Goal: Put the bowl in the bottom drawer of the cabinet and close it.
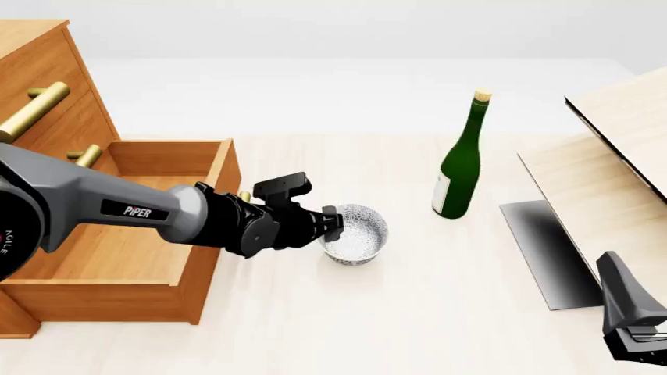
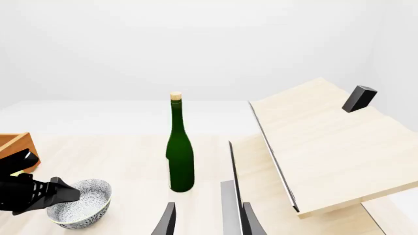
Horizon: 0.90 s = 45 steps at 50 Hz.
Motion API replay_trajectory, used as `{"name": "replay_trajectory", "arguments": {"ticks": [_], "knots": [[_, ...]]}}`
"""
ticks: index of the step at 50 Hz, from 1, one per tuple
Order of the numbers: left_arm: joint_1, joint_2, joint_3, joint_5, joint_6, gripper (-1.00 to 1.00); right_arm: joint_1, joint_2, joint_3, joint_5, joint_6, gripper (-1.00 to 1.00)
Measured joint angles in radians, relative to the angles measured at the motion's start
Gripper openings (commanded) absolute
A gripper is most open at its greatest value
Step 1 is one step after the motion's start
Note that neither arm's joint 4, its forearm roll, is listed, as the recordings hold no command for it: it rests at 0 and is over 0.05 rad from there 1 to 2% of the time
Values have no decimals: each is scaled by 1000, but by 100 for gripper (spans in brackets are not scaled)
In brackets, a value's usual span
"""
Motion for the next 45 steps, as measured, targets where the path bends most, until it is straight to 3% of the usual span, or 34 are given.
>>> {"name": "replay_trajectory", "arguments": {"ticks": [6, 7, 45], "knots": [[0, 9, -1, -2, 3, 100, 0, 0, 0, 0, 0, 100], [0, 10, -1, -2, 4, -100, 0, 0, 0, 0, 0, 100], [20, -169, 94, -40, 77, -100, 0, 0, 0, 0, 0, 100]]}}
